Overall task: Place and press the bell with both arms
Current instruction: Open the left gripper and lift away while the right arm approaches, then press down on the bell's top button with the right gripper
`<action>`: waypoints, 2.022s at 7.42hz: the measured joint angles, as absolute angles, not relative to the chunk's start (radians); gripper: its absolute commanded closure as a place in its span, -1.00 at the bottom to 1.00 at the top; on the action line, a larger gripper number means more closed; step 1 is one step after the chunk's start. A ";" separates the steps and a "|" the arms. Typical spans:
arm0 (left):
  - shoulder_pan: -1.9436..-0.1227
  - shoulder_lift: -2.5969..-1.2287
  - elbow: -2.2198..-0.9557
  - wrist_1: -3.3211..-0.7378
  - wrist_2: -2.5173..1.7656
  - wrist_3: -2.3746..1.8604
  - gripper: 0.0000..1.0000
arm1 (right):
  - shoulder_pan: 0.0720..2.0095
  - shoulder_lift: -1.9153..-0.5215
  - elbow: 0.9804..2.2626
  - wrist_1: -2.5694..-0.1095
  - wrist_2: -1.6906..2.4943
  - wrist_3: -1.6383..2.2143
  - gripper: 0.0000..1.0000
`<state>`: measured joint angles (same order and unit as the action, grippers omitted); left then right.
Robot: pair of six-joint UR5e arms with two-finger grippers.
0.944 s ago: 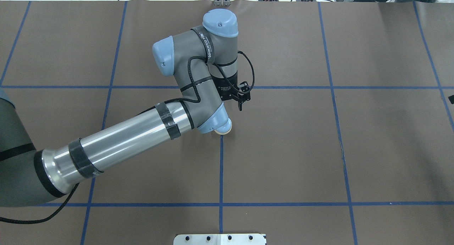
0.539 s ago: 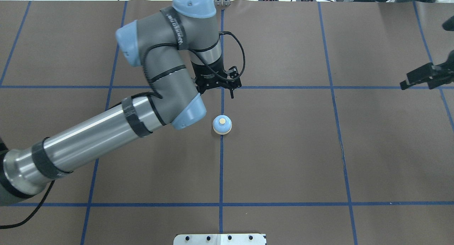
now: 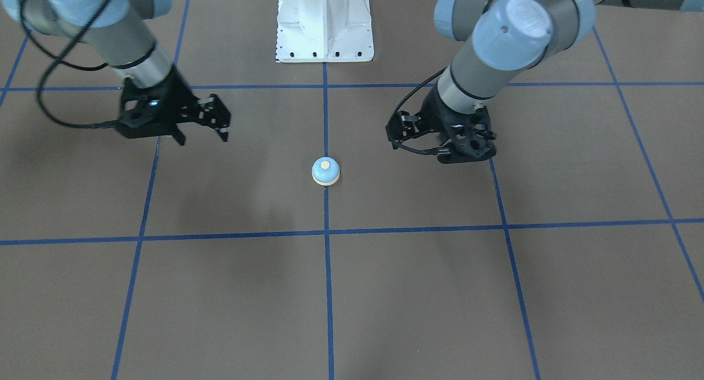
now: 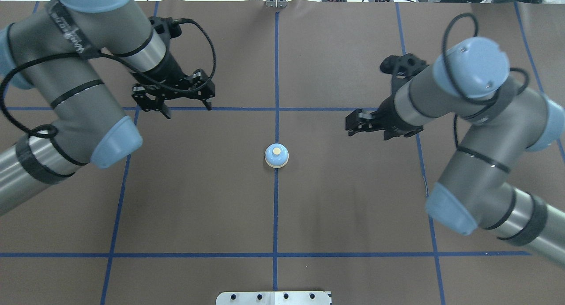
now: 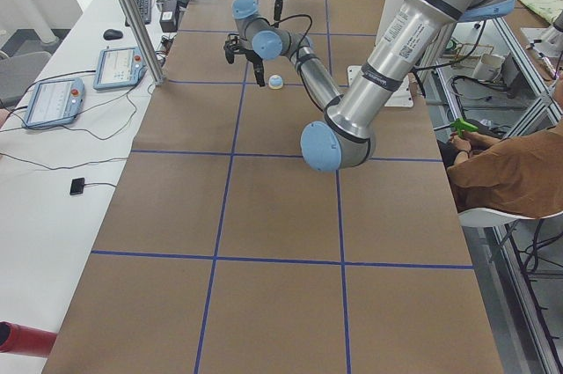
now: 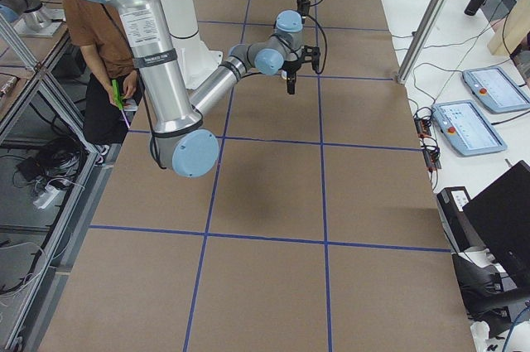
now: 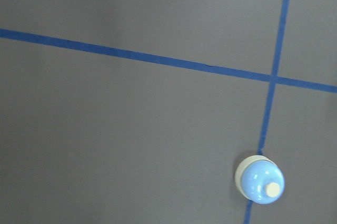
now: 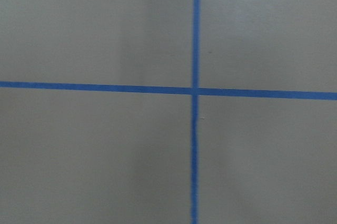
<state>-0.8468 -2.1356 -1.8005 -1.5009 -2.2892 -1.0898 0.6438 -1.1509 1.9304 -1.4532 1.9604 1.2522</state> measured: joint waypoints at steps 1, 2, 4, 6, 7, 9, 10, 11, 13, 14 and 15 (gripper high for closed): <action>-0.874 -2.027 -1.870 -1.499 -2.288 -1.016 -1.00 | 0.564 -1.066 1.869 -1.462 1.884 1.333 1.00; -0.897 -1.935 -1.921 -1.499 -2.284 -0.968 -1.00 | 0.519 -0.974 1.779 -1.475 1.848 1.373 1.00; -0.924 -1.851 -1.956 -1.499 -2.282 -0.924 -1.00 | 0.480 -0.850 1.642 -1.484 1.827 1.395 1.00; -0.926 -1.832 -1.960 -1.499 -2.282 -0.900 -1.00 | 0.471 -0.786 1.562 -1.483 1.824 1.396 1.00; -0.926 -1.829 -1.961 -1.500 -2.281 -0.898 -1.00 | 0.471 -0.774 1.542 -1.482 1.824 1.393 1.00; -0.921 -1.827 -1.960 -1.500 -2.280 -0.901 -1.00 | 0.473 -0.768 1.518 -1.479 1.822 1.388 1.00; -0.920 -1.827 -1.960 -1.500 -2.280 -0.903 -1.00 | 0.473 -0.767 1.512 -1.478 1.820 1.386 1.00; -0.919 -1.827 -1.960 -1.500 -2.280 -0.904 -1.00 | 0.474 -0.767 1.502 -1.477 1.819 1.383 1.00; -0.919 -1.827 -1.961 -1.500 -2.280 -0.905 -1.00 | 0.474 -0.766 1.476 -1.463 1.818 1.381 1.00; -0.919 -1.827 -1.961 -1.500 -2.280 -0.905 -1.00 | 0.474 -0.765 1.462 -1.441 1.818 1.381 1.00; -0.919 -1.827 -1.962 -1.500 -2.279 -0.905 -1.00 | 0.476 -0.764 1.453 -1.421 1.819 1.380 1.00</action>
